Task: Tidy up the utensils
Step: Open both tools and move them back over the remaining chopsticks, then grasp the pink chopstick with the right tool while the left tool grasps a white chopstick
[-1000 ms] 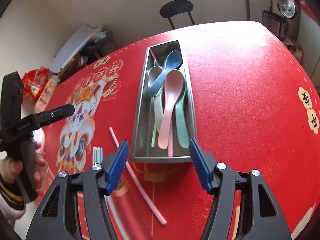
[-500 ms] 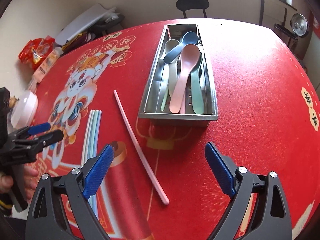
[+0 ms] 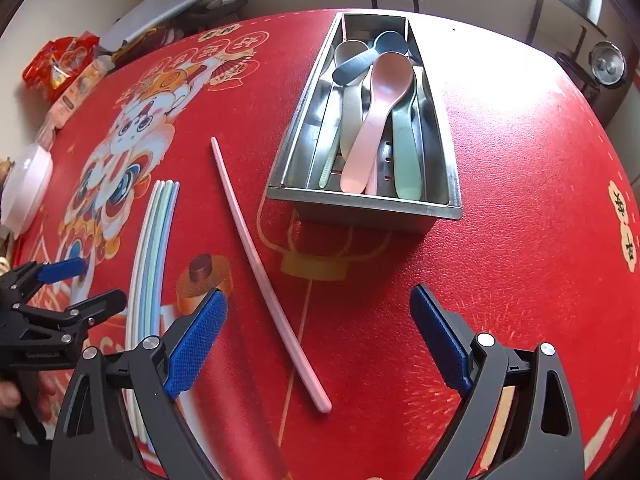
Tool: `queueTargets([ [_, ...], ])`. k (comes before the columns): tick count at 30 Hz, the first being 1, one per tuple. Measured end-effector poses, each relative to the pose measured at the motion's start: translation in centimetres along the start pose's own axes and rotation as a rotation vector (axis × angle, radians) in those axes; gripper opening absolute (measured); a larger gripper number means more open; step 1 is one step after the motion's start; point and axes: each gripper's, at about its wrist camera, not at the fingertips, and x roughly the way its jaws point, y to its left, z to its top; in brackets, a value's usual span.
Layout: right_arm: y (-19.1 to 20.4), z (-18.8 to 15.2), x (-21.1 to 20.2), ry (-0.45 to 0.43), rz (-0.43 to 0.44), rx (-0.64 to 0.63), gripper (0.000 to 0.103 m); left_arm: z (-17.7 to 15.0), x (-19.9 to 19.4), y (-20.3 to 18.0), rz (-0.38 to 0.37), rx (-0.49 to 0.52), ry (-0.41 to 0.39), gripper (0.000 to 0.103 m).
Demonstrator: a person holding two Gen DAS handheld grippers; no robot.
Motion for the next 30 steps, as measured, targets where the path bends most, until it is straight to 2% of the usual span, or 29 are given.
queueTargets([
  [13, -0.8, 0.0, 0.1, 0.016, 0.025, 0.019, 0.09, -0.5, 0.1, -1.2, 0.076, 0.058, 0.05, 0.095],
  [16, -1.2, -0.2, 0.3, 0.034, 0.063, 0.044, 0.09, -0.4, -0.2, -1.9, 0.042, 0.081, 0.055, 0.078],
  [18, -1.3, -0.3, 0.4, 0.038, 0.073, 0.053, 0.09, -0.4, -0.3, -2.5, 0.049, 0.11, 0.053, 0.061],
  [19, -1.4, -0.3, 0.4, 0.042, 0.08, 0.058, 0.09, -0.3, -0.3, -2.8, 0.069, 0.125, 0.051, 0.058],
  [20, -1.5, -0.3, 0.4, 0.044, 0.101, 0.065, 0.09, -0.2, -0.3, -3.0, 0.058, 0.131, 0.05, 0.053],
  [23, -1.4, -0.2, 0.2, 0.038, 0.129, 0.059, 0.089, 0.0, -0.3, -3.4, 0.048, 0.134, 0.042, 0.048],
  [25, -1.2, -0.1, 0.1, 0.036, 0.143, 0.048, 0.089, 0.1, -0.4, -3.2, 0.048, 0.13, 0.031, 0.038],
  [27, -1.0, -0.1, 0.1, 0.036, 0.154, 0.028, 0.089, 0.2, -0.6, -2.7, 0.038, 0.121, 0.022, 0.017],
  [28, -0.7, 0.0, 0.2, 0.037, 0.151, 0.012, 0.089, 0.3, -0.6, -2.4, 0.036, 0.117, 0.019, 0.014],
  [30, -0.2, 0.1, 0.4, 0.039, 0.135, -0.02, 0.07, 0.5, -0.6, -2.1, 0.019, 0.108, 0.01, 0.011],
])
